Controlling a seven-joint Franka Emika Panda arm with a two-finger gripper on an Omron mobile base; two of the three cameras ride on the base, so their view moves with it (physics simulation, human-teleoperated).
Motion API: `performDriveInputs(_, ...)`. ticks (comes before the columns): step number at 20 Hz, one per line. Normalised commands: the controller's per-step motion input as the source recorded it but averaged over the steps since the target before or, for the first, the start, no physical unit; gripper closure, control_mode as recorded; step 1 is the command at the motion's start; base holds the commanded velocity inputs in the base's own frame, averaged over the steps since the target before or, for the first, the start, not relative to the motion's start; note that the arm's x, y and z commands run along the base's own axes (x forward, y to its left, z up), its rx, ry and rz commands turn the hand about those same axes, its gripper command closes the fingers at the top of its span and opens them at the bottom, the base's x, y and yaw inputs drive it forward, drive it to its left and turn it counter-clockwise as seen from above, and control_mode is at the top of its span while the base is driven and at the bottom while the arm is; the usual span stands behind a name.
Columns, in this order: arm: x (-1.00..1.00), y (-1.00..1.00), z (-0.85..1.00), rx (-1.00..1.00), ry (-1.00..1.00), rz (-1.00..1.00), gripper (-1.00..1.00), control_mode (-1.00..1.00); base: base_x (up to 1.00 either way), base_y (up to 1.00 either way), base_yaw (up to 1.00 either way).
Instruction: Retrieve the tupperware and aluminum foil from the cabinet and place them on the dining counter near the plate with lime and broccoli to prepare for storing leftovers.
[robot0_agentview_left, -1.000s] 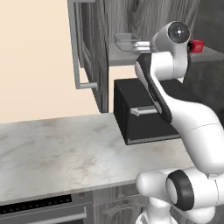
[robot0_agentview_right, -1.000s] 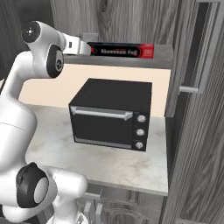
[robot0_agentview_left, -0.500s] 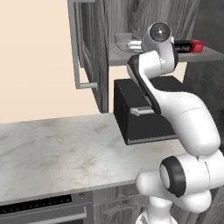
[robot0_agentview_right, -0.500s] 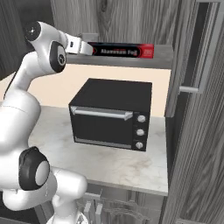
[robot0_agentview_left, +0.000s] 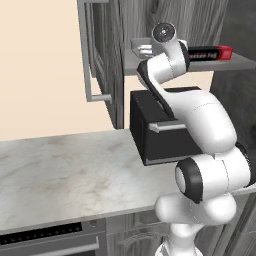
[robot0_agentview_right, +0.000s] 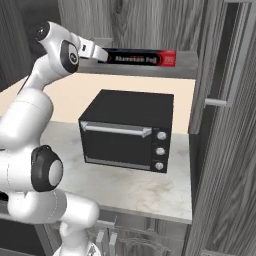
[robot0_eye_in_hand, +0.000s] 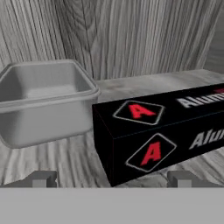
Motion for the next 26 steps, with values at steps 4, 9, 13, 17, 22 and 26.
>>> performDriveInputs(4,0.36,0.00,0.00,0.00,0.00,-0.17,-1.00,-1.00,0.00,0.00,0.00)
performDriveInputs(9,0.23,0.00,-0.10,0.00,0.00,-0.19,-1.00,-1.00,0.00,0.00,0.00)
performDriveInputs(13,0.16,0.00,-0.17,0.00,-0.01,-0.19,-1.00,-1.00,0.00,0.00,0.00)
performDriveInputs(17,0.13,-0.07,-0.24,0.00,-0.05,-0.18,-1.00,-1.00,0.00,0.00,0.00)
performDriveInputs(22,0.08,-0.28,-0.23,0.00,-0.08,-0.18,-1.00,-1.00,0.00,0.00,0.00)
performDriveInputs(26,0.01,-0.49,-0.12,0.01,-0.11,-0.16,-1.00,-1.00,0.00,0.00,0.00)
